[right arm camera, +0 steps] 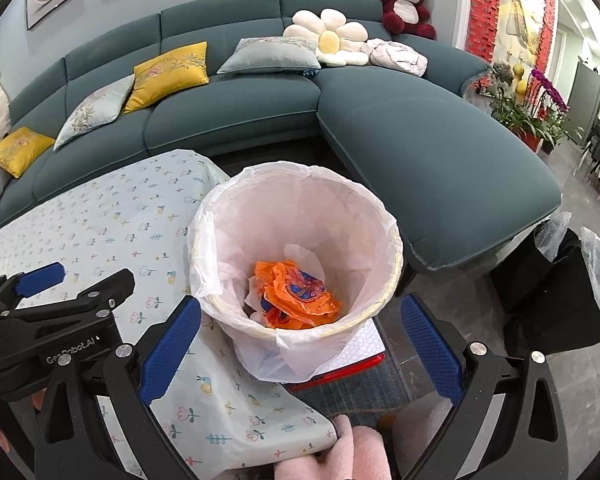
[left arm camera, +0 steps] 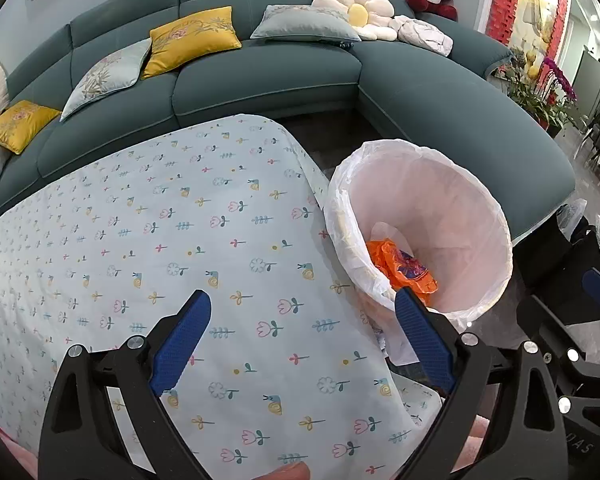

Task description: Collect trash

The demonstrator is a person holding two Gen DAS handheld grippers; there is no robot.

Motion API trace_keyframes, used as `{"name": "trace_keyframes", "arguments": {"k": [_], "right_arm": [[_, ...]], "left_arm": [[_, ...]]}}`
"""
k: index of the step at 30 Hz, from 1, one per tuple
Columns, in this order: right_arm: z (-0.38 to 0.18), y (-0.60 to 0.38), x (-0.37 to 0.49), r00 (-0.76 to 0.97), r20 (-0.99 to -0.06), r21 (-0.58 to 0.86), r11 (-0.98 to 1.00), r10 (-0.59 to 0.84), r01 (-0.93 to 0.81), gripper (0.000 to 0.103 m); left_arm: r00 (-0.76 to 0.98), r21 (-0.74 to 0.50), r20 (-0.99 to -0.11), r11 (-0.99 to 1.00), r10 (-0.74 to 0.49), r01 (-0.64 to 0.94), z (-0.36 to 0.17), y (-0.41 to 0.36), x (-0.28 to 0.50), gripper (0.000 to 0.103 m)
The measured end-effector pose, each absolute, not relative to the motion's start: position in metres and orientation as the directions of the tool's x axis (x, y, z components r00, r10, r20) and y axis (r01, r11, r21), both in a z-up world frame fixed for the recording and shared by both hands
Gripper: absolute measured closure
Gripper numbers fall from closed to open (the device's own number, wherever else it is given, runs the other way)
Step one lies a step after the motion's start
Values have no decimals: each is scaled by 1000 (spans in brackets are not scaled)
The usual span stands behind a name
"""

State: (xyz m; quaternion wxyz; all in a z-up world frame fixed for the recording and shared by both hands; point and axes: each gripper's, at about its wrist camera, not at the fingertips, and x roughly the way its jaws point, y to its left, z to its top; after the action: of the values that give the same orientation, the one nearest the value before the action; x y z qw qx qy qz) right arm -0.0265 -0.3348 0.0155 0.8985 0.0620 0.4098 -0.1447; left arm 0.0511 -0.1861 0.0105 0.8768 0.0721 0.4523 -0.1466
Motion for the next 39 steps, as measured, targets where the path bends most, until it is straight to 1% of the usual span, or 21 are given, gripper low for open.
{"name": "trace_keyframes", "arguments": {"k": [15, 39], "right_arm": [[15, -329, -24, 609, -759, -47, 952, -232, 304, 7], [14, -325, -24, 606, -758, -62, 951, -242, 302, 7]], "left_arm": [[555, -12, -811, 954, -184, 299, 11, -181, 49, 14], [572, 0, -805, 963, -161, 271, 12, -175, 48, 14]]}}
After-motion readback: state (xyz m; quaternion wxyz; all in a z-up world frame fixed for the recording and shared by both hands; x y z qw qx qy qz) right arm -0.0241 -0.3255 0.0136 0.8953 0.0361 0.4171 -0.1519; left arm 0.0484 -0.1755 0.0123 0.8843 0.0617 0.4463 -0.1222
